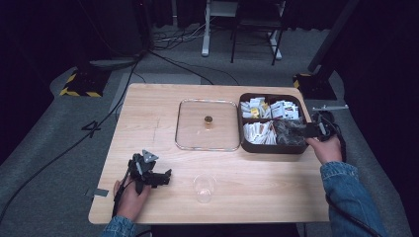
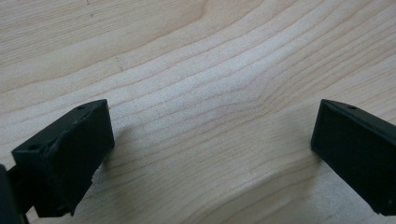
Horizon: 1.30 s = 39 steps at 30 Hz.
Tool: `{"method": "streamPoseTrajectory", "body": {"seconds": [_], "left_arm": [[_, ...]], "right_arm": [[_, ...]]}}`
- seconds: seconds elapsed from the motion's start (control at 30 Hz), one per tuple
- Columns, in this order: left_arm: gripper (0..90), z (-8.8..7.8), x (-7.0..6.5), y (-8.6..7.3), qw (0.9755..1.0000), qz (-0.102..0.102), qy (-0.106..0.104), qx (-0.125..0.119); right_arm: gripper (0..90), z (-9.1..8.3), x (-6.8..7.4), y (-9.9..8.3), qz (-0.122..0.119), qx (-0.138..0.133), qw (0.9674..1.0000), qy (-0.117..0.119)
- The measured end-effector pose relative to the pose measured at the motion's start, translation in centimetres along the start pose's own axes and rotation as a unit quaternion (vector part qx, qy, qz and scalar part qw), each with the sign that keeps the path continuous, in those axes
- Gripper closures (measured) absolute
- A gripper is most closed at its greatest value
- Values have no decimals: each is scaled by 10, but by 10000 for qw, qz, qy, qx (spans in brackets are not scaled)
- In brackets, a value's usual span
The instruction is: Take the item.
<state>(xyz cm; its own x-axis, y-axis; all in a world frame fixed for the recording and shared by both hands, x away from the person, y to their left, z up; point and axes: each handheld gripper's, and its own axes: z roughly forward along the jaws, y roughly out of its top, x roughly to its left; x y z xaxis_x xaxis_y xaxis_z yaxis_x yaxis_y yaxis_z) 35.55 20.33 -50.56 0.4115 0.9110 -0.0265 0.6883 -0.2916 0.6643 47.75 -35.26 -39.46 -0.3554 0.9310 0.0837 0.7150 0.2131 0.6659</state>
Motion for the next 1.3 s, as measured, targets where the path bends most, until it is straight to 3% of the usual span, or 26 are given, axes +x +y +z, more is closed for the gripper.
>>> {"method": "streamPoseTrajectory", "body": {"seconds": [0.13,0.17,0.4,0.77,0.83,0.87,1.0,1.03,1.3], "left_arm": [[0,0,0,0,10000,-1,-1,0],[0,0,0,0,10000,6,3,-1],[0,0,0,0,10000,1,-1,2],[0,0,0,0,10000,5,-1,0],[0,0,0,0,10000,5,-5,0],[0,0,0,0,10000,9,-3,0],[0,0,0,0,10000,10,-3,-2],[0,0,0,0,10000,6,-9,0],[0,0,0,0,10000,13,-4,-2]], "right_arm": [[282,6,-3,3,38,105,9999,66],[348,9,-7,3,66,123,9998,152],[427,19,-13,2,275,166,9993,214],[624,33,-8,3,158,242,9995,104],[731,35,-7,4,50,227,9997,-3],[731,35,-7,4,50,227,9997,-3],[881,35,-3,5,-140,214,9994,-217],[900,34,-1,5,-293,211,9990,-278],[900,28,0,6,-345,56,9990,-261]]}}
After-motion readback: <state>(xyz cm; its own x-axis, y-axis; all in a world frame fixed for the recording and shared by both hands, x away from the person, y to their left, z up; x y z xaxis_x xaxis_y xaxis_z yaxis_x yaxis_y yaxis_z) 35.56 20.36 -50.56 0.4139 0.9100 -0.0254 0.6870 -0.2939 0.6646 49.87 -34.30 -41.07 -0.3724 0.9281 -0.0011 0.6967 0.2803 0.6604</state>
